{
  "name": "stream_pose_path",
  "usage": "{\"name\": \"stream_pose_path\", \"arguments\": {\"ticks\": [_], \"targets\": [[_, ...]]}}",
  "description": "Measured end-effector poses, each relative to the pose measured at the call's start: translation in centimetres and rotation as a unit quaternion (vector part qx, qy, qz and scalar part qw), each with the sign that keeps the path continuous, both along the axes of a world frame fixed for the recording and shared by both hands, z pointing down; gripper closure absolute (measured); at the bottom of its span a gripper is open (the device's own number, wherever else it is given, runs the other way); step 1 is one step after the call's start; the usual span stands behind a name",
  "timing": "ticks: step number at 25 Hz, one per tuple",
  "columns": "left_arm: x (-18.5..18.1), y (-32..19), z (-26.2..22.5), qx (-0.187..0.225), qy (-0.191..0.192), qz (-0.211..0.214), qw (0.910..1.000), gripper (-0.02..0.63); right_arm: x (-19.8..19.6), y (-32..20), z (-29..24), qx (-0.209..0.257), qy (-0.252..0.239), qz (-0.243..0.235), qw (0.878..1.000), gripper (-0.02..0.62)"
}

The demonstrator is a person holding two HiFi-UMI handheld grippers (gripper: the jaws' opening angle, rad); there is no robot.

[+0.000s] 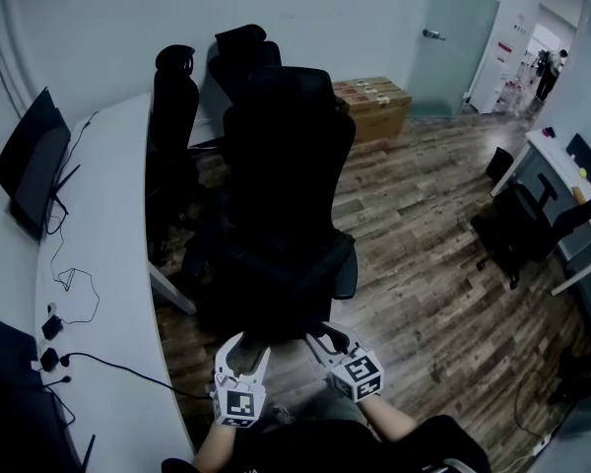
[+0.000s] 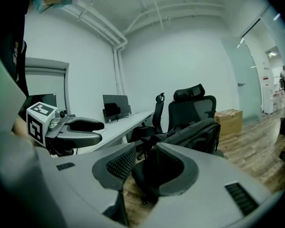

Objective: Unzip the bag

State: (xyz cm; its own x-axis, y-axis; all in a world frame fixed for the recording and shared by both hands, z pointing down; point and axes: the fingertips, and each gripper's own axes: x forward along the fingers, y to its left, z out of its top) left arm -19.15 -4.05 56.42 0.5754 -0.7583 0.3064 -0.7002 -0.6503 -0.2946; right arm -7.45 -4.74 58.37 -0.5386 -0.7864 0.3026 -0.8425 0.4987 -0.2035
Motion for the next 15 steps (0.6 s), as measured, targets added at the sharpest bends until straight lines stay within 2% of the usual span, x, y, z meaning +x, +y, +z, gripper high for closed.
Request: {"name": "stream_pose_path", "arguments": {"ticks": [9,15], "targets": [[1.7,-4.4,3.4,-0.007,-0.042,-0.001,0.9991,0.385,1.3,-5.3,5.9,-0.026,0.004,-0.048,0.999,0.480],[2.3,-5.8,5.4,-0.019,-0.052,0.000,0.9985,0.385,0.5,-8.4,9.8,-0.036,0.002,-0.073,0.997,0.480]]}}
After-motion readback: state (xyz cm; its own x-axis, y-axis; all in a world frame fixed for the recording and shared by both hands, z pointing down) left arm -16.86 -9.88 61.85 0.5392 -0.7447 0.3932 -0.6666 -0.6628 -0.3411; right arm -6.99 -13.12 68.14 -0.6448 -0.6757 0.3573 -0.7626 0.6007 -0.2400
